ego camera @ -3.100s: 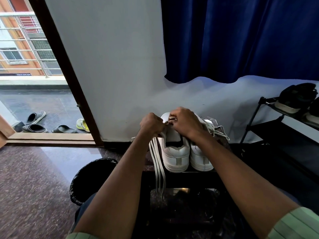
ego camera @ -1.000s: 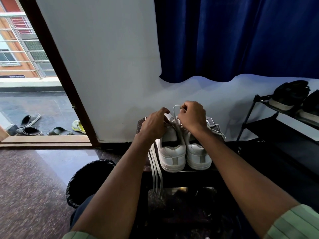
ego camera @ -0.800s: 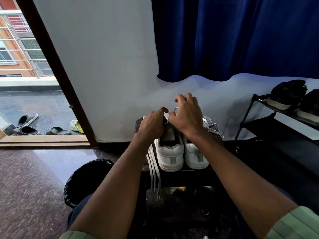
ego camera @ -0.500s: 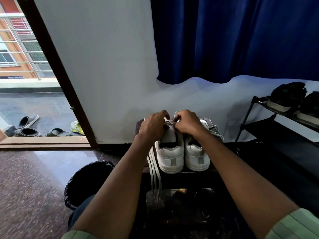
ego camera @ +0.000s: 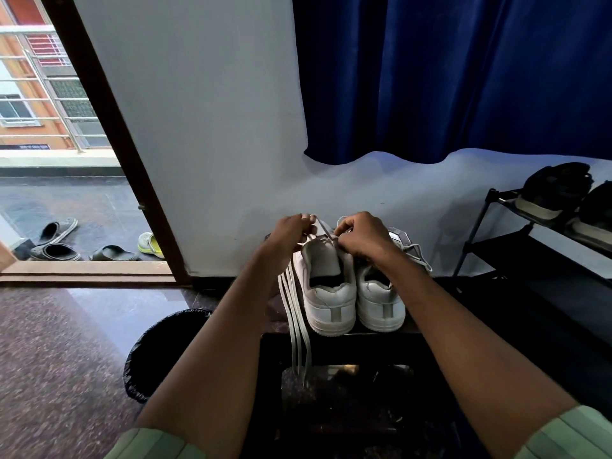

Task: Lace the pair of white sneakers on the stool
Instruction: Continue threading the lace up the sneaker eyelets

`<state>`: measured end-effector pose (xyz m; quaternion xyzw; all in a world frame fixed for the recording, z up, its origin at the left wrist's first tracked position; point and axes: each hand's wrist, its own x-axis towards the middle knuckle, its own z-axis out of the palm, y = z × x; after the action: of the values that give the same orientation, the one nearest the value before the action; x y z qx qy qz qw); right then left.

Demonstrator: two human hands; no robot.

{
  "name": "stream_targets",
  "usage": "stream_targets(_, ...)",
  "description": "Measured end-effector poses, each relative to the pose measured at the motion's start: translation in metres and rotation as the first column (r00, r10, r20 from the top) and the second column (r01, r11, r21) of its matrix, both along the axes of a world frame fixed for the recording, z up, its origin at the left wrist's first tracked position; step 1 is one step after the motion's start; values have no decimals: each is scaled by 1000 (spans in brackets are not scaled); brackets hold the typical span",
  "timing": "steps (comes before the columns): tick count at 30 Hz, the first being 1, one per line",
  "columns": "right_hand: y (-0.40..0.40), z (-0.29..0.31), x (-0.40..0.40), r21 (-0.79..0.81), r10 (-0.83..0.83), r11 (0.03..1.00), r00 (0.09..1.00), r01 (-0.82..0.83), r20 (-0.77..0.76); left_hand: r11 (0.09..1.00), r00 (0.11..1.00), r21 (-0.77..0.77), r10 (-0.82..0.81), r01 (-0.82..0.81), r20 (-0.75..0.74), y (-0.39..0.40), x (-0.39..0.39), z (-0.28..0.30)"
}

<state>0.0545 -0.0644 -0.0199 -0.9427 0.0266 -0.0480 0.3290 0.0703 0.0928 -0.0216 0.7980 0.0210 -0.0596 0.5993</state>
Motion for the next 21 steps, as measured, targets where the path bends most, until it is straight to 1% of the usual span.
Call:
stream_targets(1,0,0,1,-8,3,1000,1000,-3,-4,998,999,-60,29,-30,-20,3,1,0)
stream_targets(2,0,0,2,-16,10,1000,1000,-10,-12,998,999,59,15,-18,41,7,5,-3)
stream_targets(3,1,0,2,-21,19,1000,1000,-19,-20,973,993,233,-27,-1,117,10,5,-7)
stream_targets(4,1,0,3,-25,26,999,999,-27,-25,890,980,456,-83,-9,183,12,7,-12)
stream_targets(5,2,0,3,-28,30,999,999,-30,-26,801,966,597,-117,-45,230,11,8,-17)
stream_targets(6,2,0,3,-30,29,999,999,-30,-25,773,955,628,-112,-91,276,10,10,-20)
stream_targets(7,2,0,3,-30,28,999,999,-29,-25,806,943,584,-110,-100,313,7,9,-19)
stream_targets(8,1,0,3,-29,29,999,999,-29,-25,897,942,435,-81,-74,327,2,6,-15)
stream_targets(9,0,0,3,-26,30,999,999,-31,-27,983,956,174,-1,-52,294,-2,2,-10)
stream_targets(10,0,-1,3,-22,32,999,999,-32,-32,992,970,-114,82,-56,231,-5,-1,-4)
stream_targets(11,-1,-1,3,-21,32,999,999,-33,-37,939,976,-330,152,-93,156,-6,-3,3)
stream_targets(12,-1,-1,3,-21,33,999,999,-34,-41,880,978,-456,189,-131,85,-5,-2,7)
stream_targets(13,-1,-1,3,-21,36,999,998,-37,-45,844,975,-509,218,-168,39,-3,0,9)
stream_targets(14,-1,-1,4,-21,38,999,998,-39,-49,835,968,-512,251,-201,29,-1,2,8)
stream_targets(15,0,-1,4,-19,39,999,998,-40,-52,883,958,-421,270,-209,92,0,5,5)
stream_targets(16,0,-1,4,-16,39,999,998,-40,-55,960,948,-205,235,-192,214,1,7,1)
stream_targets(17,0,-1,4,-15,41,999,998,-42,-55,981,937,80,144,-178,319,2,6,-5)
stream_targets(18,0,-1,5,-14,40,999,998,-41,-58,922,927,352,17,-160,375,2,6,-13)
stream_targets(19,0,-2,6,-14,39,999,997,-40,-61,825,917,549,-108,-132,383,0,2,-17)
stream_targets(20,0,-2,6,-15,37,999,997,-38,-67,732,903,670,-200,-119,380,-1,-1,-20)
stream_targets(21,0,-2,7,-17,36,999,997,-38,-69,654,884,744,-256,-139,391,-3,-3,-21)
